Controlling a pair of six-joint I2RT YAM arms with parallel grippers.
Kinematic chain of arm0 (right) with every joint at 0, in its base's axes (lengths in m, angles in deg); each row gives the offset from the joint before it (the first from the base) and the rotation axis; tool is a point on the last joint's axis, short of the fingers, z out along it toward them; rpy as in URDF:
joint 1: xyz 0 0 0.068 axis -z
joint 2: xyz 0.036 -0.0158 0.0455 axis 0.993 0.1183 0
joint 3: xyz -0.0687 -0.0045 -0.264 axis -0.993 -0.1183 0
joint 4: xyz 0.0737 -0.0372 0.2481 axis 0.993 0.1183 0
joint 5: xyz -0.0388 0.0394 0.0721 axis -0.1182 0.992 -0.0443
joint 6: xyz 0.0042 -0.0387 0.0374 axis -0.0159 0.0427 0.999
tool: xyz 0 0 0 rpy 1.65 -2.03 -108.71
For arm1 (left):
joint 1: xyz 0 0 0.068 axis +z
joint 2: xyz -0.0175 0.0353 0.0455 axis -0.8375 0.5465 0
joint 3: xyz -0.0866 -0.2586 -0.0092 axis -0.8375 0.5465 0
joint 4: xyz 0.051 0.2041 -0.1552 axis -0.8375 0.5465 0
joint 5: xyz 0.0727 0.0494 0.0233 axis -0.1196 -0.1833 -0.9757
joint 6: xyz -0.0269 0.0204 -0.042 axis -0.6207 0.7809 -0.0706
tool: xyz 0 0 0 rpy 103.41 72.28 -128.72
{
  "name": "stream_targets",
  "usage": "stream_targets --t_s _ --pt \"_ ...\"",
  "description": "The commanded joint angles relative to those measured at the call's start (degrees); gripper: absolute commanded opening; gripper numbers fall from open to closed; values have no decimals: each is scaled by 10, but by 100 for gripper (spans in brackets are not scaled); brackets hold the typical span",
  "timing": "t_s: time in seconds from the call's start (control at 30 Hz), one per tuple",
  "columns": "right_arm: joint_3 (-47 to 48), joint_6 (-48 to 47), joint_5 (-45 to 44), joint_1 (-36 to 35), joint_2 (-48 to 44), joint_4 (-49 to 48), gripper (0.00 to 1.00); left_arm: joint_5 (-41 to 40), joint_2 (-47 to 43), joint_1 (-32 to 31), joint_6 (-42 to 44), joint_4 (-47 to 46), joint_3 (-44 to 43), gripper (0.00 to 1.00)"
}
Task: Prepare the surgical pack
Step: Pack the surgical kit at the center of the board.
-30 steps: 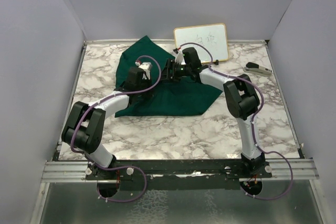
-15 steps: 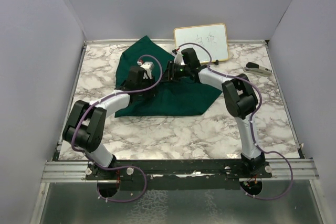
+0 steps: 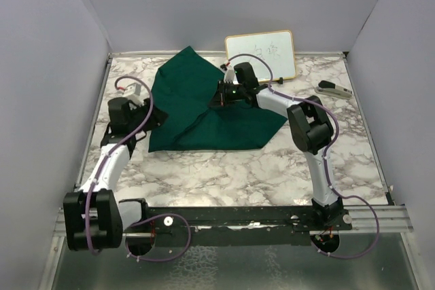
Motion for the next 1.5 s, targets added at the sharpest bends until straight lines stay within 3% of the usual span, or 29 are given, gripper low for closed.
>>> stream_targets --t_s 0.0,0.07,0.27,0.43,0.6,0.73,0.87,0.93,1.03,1.1,1.33,1.47 --pt "10 -39 -12 2 3 8 1 154 -19 93 -107 -50 91 35" --pt "14 -40 -13 3 5 13 1 173 -9 103 -127 -76 112 28" --pt "12 -45 -5 10 1 16 1 159 -16 122 -133 -78 155 19" --pt "12 -48 -4 10 -1 14 1 110 -30 135 -179 -80 226 23" --pt "13 -57 -11 13 1 26 1 149 -1 155 -197 -115 218 26" --pt "-1 -60 1 14 -6 14 1 145 -43 155 -156 -55 120 49" --pt "4 -61 14 13 -4 9 1 129 49 158 -106 -34 -16 55" --pt "6 -62 18 14 -3 8 1 130 129 159 -106 -52 -77 52" --pt "9 -66 16 13 -4 11 1 144 254 158 -116 -78 -169 36" --pt "10 -72 3 13 -7 19 1 144 324 158 -123 -99 -215 31" --pt "-4 -84 1 15 -17 21 1 217 538 156 -141 -108 -386 34" --pt "-10 -79 7 15 -18 13 1 190 629 156 -141 -63 -471 27"
